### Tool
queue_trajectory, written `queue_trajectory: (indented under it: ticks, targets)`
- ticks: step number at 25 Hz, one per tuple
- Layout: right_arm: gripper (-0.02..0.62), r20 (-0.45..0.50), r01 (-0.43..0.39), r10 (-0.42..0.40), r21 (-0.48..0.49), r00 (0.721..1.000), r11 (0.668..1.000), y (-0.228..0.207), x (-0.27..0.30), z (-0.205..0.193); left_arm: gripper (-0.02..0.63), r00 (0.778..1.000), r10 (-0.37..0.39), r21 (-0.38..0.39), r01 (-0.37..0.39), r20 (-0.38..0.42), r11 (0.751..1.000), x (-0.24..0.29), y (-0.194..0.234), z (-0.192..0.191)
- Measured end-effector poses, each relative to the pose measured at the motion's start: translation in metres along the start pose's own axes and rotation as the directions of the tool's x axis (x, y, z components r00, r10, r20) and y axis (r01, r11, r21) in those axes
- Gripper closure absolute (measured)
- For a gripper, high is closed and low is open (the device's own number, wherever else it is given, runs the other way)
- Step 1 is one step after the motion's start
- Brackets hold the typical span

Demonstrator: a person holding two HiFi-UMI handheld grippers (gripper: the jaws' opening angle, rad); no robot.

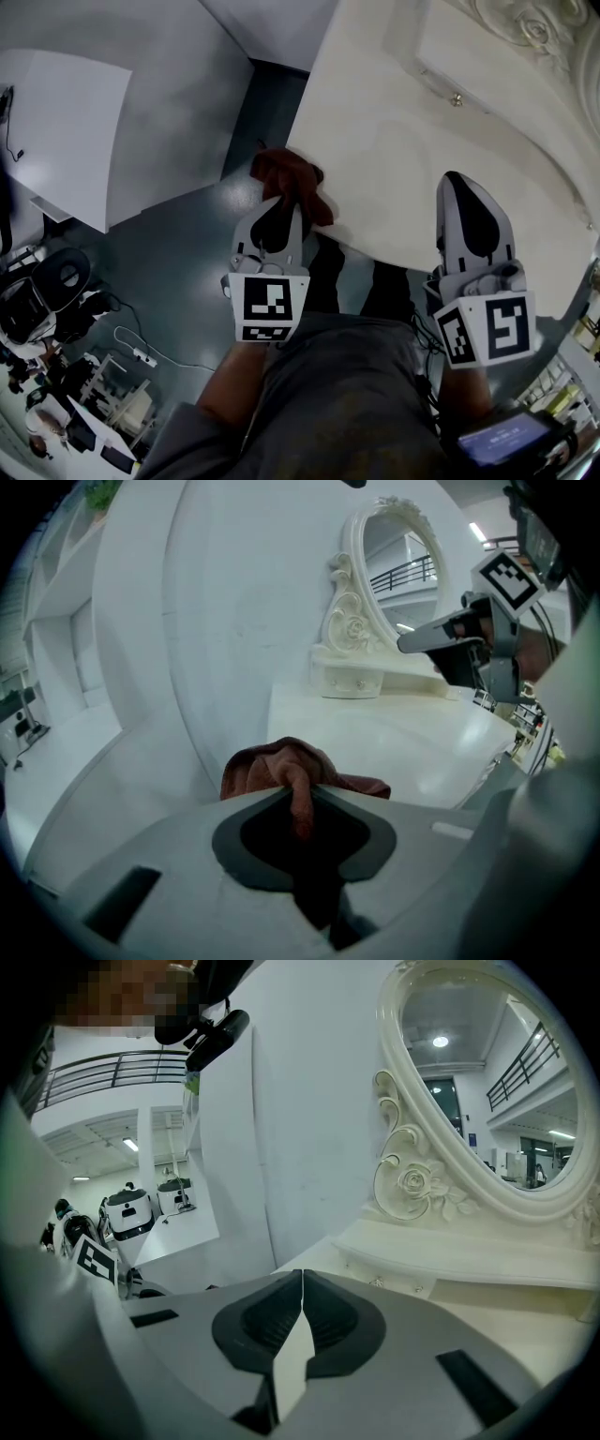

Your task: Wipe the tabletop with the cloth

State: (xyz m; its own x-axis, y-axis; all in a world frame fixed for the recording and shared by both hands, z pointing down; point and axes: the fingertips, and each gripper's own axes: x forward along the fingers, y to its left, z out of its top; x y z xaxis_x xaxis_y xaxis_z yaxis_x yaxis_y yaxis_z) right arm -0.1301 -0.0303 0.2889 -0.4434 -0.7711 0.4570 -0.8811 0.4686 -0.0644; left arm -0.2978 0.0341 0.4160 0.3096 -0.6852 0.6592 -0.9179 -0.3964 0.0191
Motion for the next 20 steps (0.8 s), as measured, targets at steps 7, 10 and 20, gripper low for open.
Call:
queue_trajectory:
  ticks: [7,10,20]
  targets:
    - [0.58,0.007,-0.015,0.015,-0.01,1.0,1.0,0.011,0.009,0.006,0.552,0.995,0.097,-0.028,-0.098,-0.008,0.995,-0.008,0.043,-0.009]
    - [0.58,0.008,-0.022,0.022,-0.014,1.0,1.0,0.014,0.013,0.008,0.552,0.989,0.14,-0.096,-0.144,-0.044,0.985,-0.012,0.076,-0.023]
    - [0.58,0.04,-0.055,0.057,-0.055,0.998,0.997,0.026,0.004,0.016,0.552,0.945,0.316,-0.21,-0.292,0.091,0.933,-0.063,0.138,0.013]
